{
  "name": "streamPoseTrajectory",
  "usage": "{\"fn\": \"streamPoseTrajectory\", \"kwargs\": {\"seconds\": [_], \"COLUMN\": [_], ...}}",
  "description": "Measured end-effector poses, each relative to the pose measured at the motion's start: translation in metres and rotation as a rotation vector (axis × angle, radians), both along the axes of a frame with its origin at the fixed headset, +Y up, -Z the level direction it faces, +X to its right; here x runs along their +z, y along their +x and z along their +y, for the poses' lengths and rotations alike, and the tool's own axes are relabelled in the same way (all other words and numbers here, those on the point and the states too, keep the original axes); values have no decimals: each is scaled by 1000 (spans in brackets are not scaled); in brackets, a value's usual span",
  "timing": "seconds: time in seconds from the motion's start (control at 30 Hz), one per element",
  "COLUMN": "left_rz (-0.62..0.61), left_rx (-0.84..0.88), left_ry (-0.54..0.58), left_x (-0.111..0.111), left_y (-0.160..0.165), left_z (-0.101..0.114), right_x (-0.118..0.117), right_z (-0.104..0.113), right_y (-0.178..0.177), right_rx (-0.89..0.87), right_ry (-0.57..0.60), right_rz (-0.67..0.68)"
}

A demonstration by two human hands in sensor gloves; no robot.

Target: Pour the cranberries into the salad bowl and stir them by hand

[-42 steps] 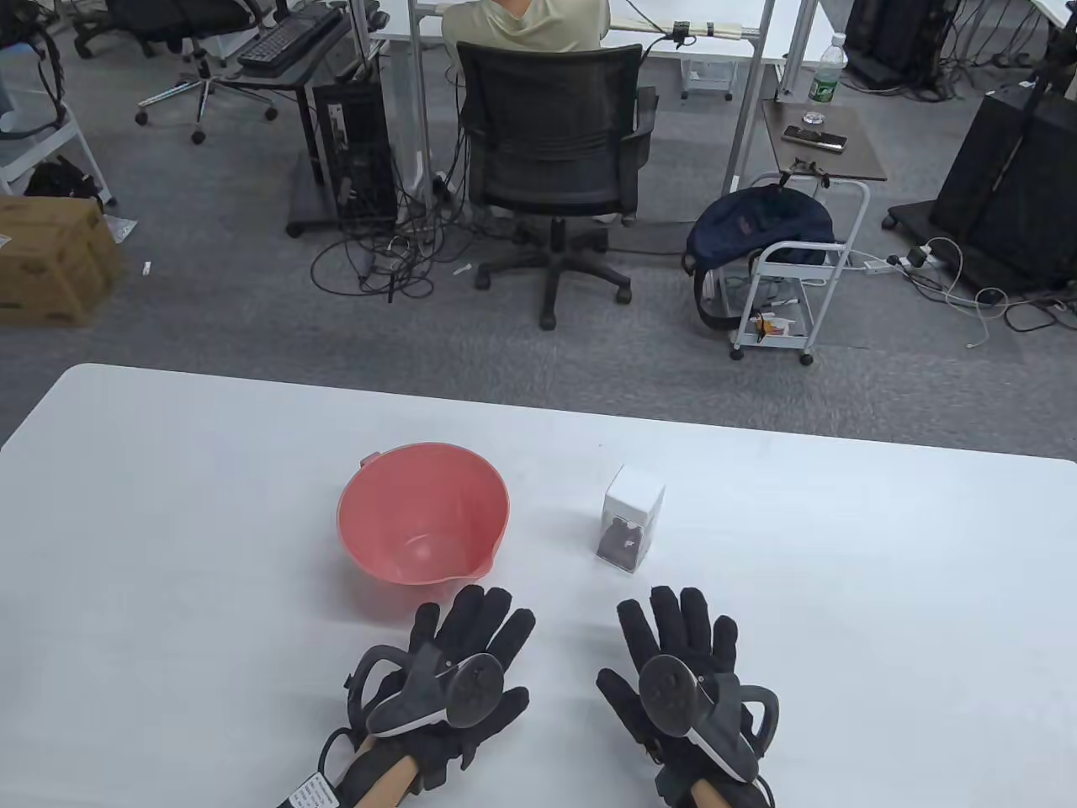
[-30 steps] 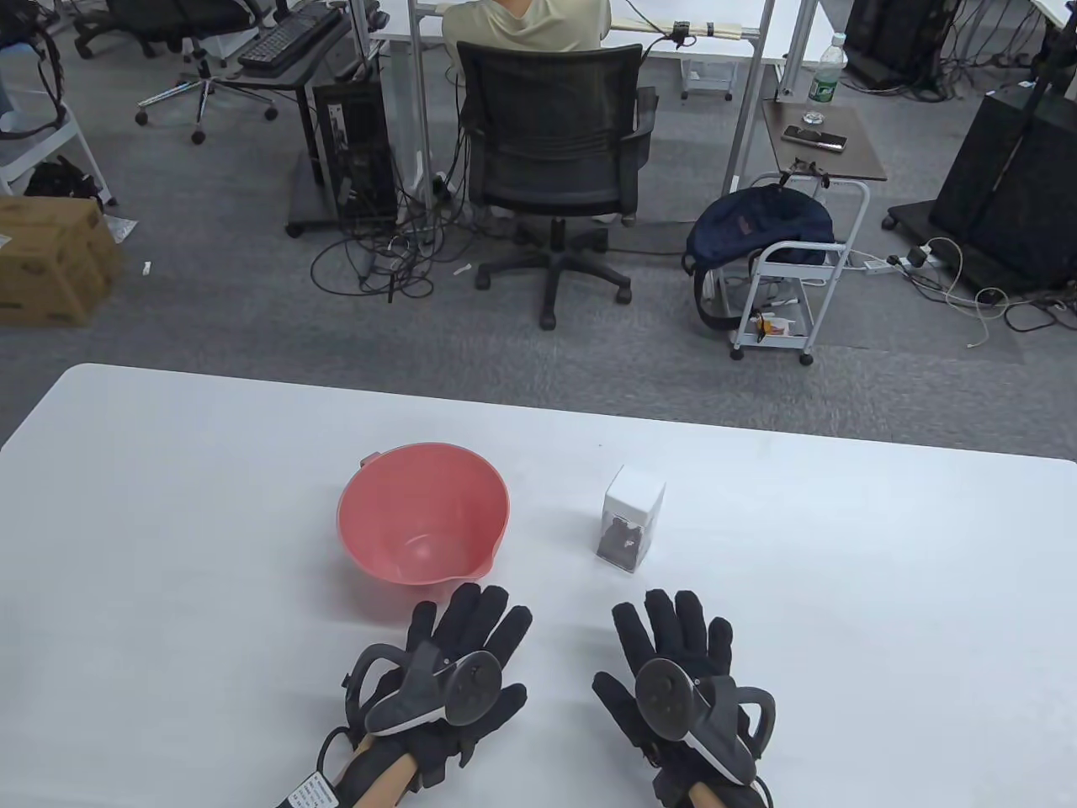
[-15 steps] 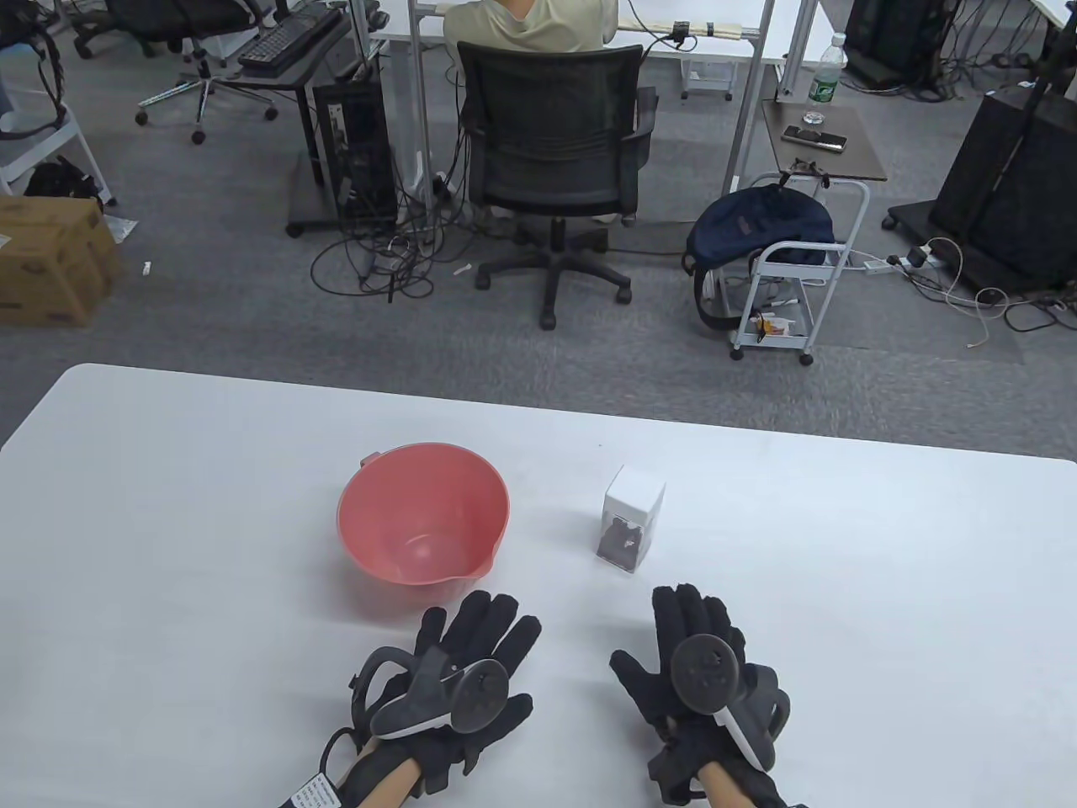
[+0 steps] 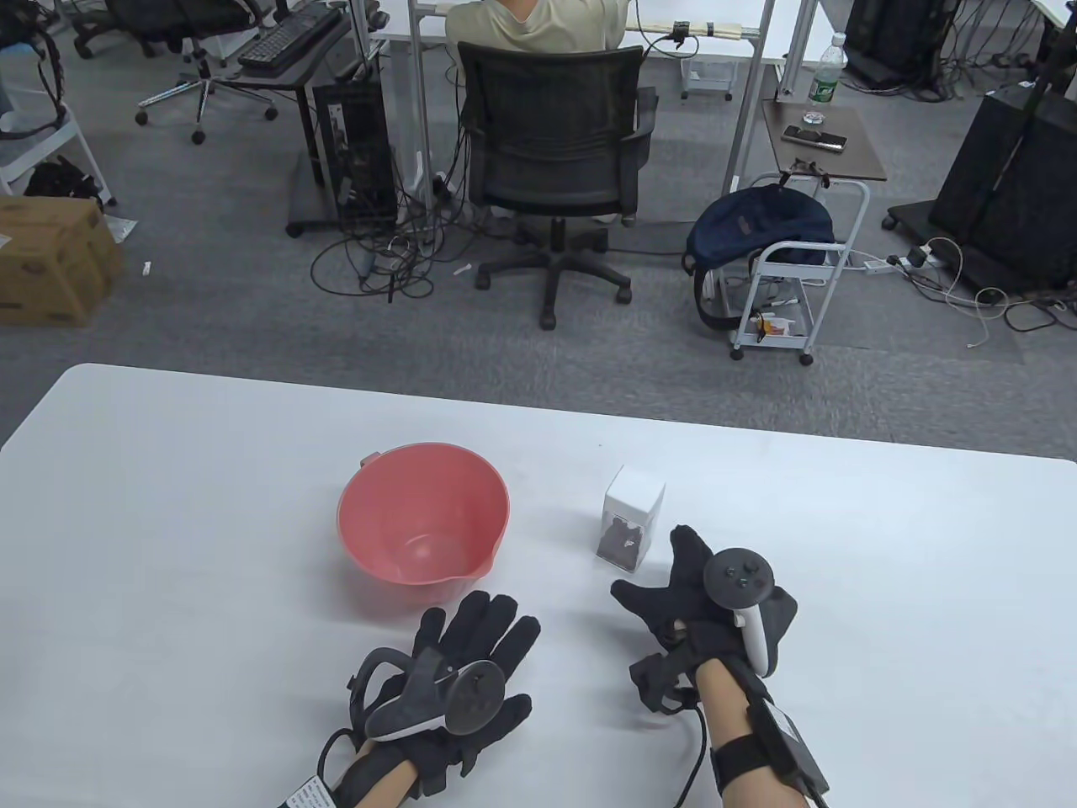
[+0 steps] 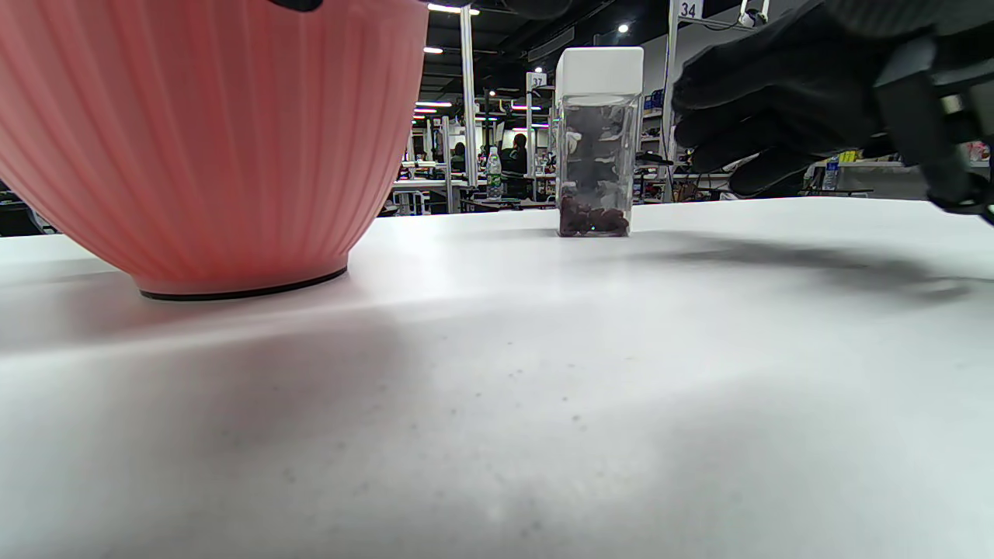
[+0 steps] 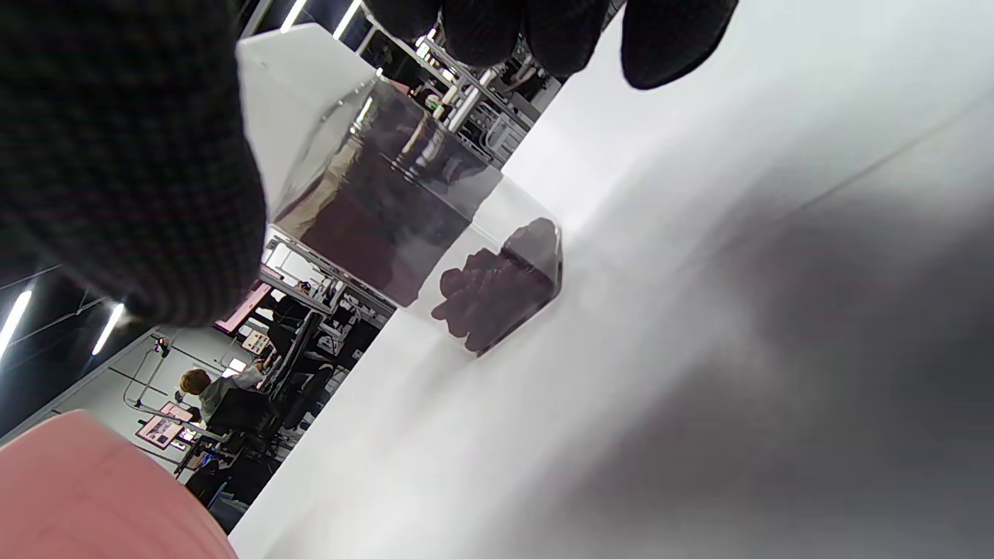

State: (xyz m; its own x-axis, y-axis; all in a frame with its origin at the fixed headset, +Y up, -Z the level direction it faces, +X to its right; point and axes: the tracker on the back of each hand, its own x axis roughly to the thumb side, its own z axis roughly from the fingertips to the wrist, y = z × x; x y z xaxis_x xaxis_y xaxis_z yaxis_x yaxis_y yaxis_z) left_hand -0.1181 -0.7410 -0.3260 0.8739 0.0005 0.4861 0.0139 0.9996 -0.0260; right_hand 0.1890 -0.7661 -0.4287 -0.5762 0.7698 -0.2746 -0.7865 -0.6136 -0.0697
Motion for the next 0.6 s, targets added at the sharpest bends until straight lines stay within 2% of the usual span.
{"fn": "streamPoseTrajectory", "kwargs": {"seconds": [0.3,0.47,0.6], "left_rz": [-14,-15,-10], "left_rx": [3,8,9], "left_ry": [-16,-15,-13], "left_x": [0,0,-1], "left_y": [-1,-2,-3], "left_z": [0,0,1], "right_x": [-42,-59,-68], "right_z": [-13,-18,-22], "right_y": [2,3,1], "right_rx": [-63,-161,-167], "right_ry": [-94,-95,-125], "right_rz": [-59,-81,-62]}}
